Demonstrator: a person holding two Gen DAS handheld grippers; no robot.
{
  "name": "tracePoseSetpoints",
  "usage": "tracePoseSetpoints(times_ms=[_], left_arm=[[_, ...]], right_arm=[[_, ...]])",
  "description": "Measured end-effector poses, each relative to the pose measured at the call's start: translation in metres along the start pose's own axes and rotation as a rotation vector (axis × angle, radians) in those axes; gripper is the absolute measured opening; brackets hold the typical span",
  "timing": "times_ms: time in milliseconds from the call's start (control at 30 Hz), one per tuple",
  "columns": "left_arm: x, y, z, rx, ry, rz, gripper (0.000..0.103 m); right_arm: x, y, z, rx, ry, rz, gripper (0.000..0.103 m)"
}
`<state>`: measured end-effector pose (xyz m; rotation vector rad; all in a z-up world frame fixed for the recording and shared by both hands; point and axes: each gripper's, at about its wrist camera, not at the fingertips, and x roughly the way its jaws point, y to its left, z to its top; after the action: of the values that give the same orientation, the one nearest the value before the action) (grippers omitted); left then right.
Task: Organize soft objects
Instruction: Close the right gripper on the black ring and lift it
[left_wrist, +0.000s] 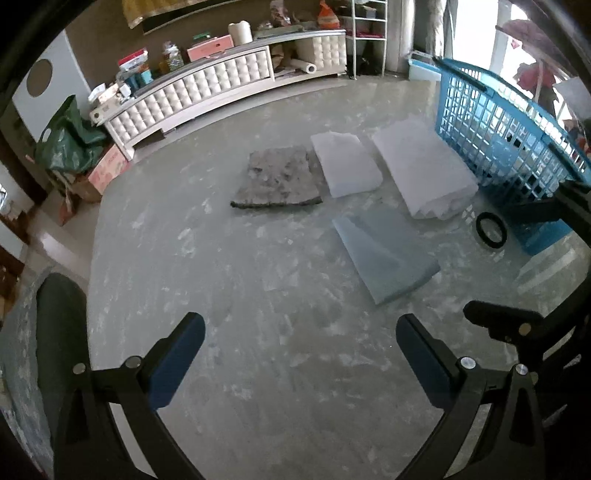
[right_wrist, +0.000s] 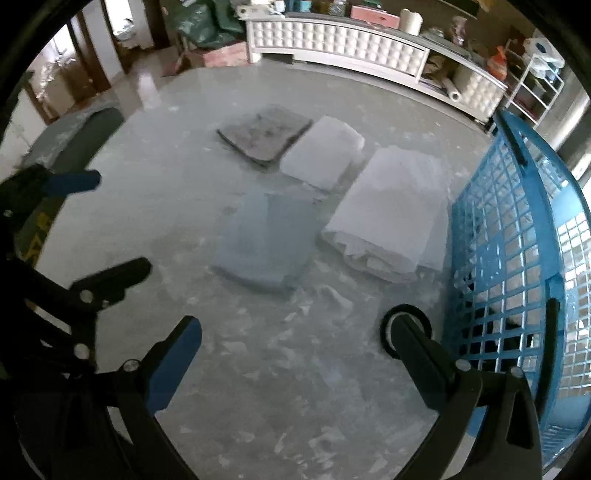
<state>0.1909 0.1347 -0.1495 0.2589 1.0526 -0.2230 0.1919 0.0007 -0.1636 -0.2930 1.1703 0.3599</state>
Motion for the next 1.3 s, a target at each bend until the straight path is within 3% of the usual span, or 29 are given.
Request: tracePoseSetpoints(times_ms=[133, 300, 500, 767, 867, 1033, 1200, 1300], left_arm=[[0.011, 0.0, 0.006, 0.008, 0.002, -0.031, 0.103], [0.024, -0.002, 0.005, 0.004, 0.006, -0.072, 0.103], [0.038, -0.006, 0.002, 0.008, 0.033, -0.102, 0.103], [0.032, -0.006, 0.006, 0.015, 0.002, -0.13, 0.103], [0.032, -0.005, 0.006, 0.013, 0.0, -0.134, 0.103], [0.031, -0.006, 0.004, 0.006, -0.003, -0.134, 0.103], [0.027, -0.003, 0.003, -0.01, -0.007, -0.138, 0.103], [0.025, -0.001, 0.002, -0.018, -0.013, -0.142, 0.103]], right_arm=[[0.012, -0.01, -0.001, 0.03, 0.025, -0.024, 0.103], [0.022, -0.025, 0.0, 0.058, 0.032, -0.028, 0.085], [0.035, -0.036, 0.001, 0.063, 0.067, -0.053, 0.074], [0.044, -0.055, -0.004, 0.11, 0.082, -0.045, 0.062], [0.044, -0.063, -0.001, 0.118, 0.076, -0.005, 0.046], [0.039, -0.065, -0.003, 0.107, 0.063, 0.007, 0.035], [0.031, -0.059, -0.007, 0.085, 0.065, 0.013, 0.005], [0.03, -0.053, -0.008, 0.069, 0.065, 0.003, 0.004]])
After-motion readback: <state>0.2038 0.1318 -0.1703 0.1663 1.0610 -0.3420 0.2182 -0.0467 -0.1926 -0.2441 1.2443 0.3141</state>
